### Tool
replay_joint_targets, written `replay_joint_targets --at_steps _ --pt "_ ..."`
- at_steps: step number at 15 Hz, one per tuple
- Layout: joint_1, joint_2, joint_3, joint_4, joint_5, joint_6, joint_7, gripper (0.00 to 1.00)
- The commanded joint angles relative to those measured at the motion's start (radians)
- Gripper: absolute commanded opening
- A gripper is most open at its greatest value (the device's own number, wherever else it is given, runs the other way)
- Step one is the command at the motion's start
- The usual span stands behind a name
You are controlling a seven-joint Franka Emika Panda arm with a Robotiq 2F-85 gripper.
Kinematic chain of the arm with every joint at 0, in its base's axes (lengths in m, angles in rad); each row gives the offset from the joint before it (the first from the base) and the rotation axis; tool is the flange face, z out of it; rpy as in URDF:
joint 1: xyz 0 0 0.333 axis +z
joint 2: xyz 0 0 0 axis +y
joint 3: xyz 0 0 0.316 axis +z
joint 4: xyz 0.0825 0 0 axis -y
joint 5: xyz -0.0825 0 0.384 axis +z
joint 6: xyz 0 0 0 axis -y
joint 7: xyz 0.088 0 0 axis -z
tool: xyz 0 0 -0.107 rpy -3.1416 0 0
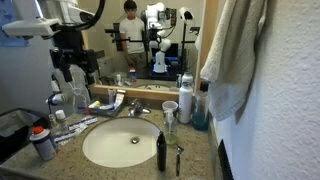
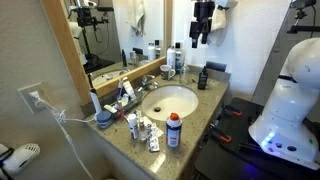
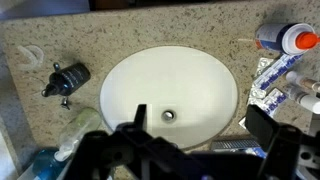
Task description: Move the white can with the orange lid to the right side of the tap
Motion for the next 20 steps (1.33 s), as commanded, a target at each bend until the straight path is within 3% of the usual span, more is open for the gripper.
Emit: replay_joint_targets --at_steps 1,15,20 --pt "0.0 0.0 0.0 0.002 0.0 -0.002 0.0 1.0" --pt "0.0 0.0 0.0 0.002 0.0 -0.002 0.0 1.0" --pt "-0.006 -0.018 0.127 -0.125 0.039 0.228 0.313 1.0"
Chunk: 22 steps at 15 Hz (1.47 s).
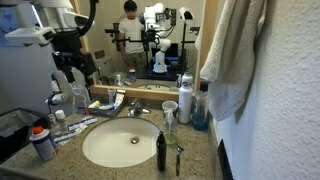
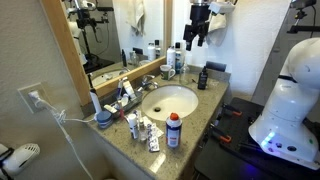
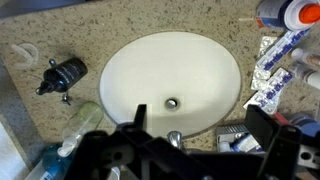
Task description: Move the white can with the orange lid to the right side of the tap
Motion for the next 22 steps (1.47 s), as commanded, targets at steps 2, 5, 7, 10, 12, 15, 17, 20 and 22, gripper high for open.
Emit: replay_joint_targets --at_steps 2,5,7,10,12,15,17,20,22 --pt "0.001 -0.025 0.154 -0.138 0.063 0.193 0.343 1.0" --pt "0.014 -0.004 0.269 -0.196 0.125 0.289 0.576 1.0" --pt "0.032 0.034 0.33 -0.211 0.145 0.339 0.717 1.0" --pt "0.057 0.112 0.394 -0.207 0.15 0.413 0.893 1.0" --pt "0.076 0.182 0.423 -0.201 0.142 0.479 0.993 1.0" --pt "0.094 0.286 0.456 -0.197 0.119 0.588 1.125 1.0" --pt "0.102 0.358 0.466 -0.193 0.099 0.659 1.197 1.0" --pt "0.118 0.451 0.464 -0.176 0.059 0.722 1.29 1.0" --pt "0.133 0.488 0.455 -0.159 0.023 0.715 1.348 1.0"
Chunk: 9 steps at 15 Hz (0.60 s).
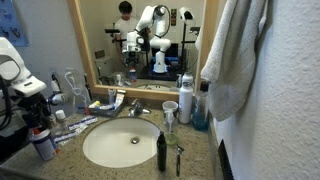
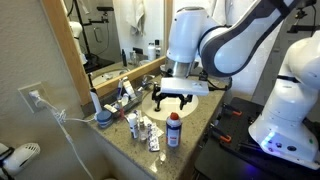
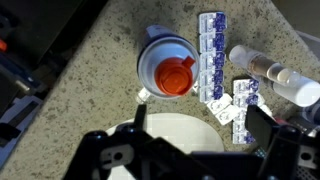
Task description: Move the white can with the orange lid to the right side of the tap
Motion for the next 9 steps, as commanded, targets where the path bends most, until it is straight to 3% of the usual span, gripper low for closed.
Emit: replay_joint_targets --at_steps 1,3,4,9 --pt "0.027 0.089 -0.016 0.051 -0.071 0.001 0.123 1.0" --pt "0.05 0.115 -0.025 0.077 -0.098 -0.019 0.181 1.0" --pt "0.014 0.126 0.02 0.087 -0.097 -0.02 0.201 1.0" --pt "0.022 0.114 0.04 0.098 -0.127 -0.072 0.347 1.0"
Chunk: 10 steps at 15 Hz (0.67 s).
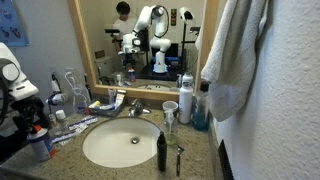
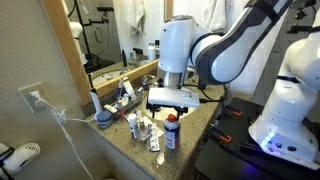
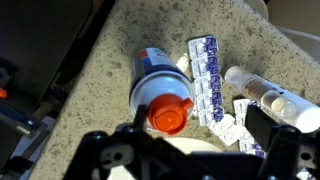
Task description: Move the white can with the orange lid to the right side of the tap
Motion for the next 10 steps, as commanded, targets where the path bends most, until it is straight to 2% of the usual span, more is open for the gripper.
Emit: replay_joint_targets --at_steps 1,2,4,5,7,10 --pt "-0.005 -0.013 0.02 0.014 -0.033 -0.068 0.123 1.0" --pt "0.054 -0.016 -0.036 0.009 -0.039 -0.083 0.151 1.0" --pt "0.081 -0.022 -0.054 0.001 -0.034 -0.106 0.195 1.0" --pt "0.094 -0.02 -0.063 0.001 -0.031 -0.112 0.211 0.75" --pt "0.116 -0.016 -0.077 0.003 -0.031 -0.125 0.235 0.66" --pt "0.136 -0.015 -0.092 0.007 -0.039 -0.143 0.258 0.43"
